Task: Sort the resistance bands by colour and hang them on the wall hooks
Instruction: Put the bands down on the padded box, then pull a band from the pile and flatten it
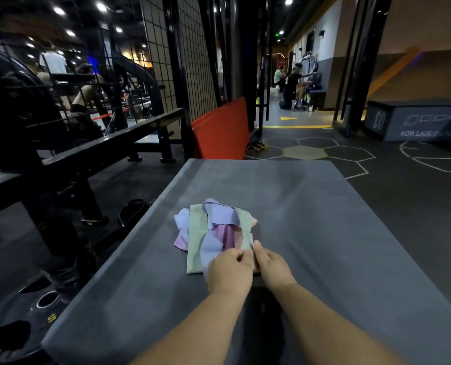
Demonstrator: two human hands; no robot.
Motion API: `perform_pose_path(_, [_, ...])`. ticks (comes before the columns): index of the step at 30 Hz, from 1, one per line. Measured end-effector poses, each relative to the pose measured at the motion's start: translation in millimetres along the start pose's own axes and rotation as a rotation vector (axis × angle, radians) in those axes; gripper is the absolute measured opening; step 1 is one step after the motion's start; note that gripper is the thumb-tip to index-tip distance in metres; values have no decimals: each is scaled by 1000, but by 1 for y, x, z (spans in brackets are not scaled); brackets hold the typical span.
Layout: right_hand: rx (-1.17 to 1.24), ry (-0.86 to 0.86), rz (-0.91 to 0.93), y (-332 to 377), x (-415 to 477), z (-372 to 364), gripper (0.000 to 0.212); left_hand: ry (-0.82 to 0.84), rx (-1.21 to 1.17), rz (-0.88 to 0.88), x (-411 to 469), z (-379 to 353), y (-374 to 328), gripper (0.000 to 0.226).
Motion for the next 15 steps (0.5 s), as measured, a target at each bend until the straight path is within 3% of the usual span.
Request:
perform_pose_path(4, [136, -25, -66, -4, -15, 25, 27, 90, 21, -7, -23, -8, -4, 37])
perform_pose_path(7, [-29, -55, -76, -11, -29, 44, 17, 149, 23, -26, -37, -19, -6, 42])
perform_pose_path(15, [-83, -33, -103, -19, -71, 72, 6, 254, 1, 37, -61, -44, -8, 35])
Point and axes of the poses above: each hand's wrist, its own x-axis towards the middle knuckle, its own z-axis out of the back of the hand, y = z × x, the point moved 5 cm from there along x, towards the middle knuckle, and after that the axes turned 11 degrees about x, right-handed, at the moved point
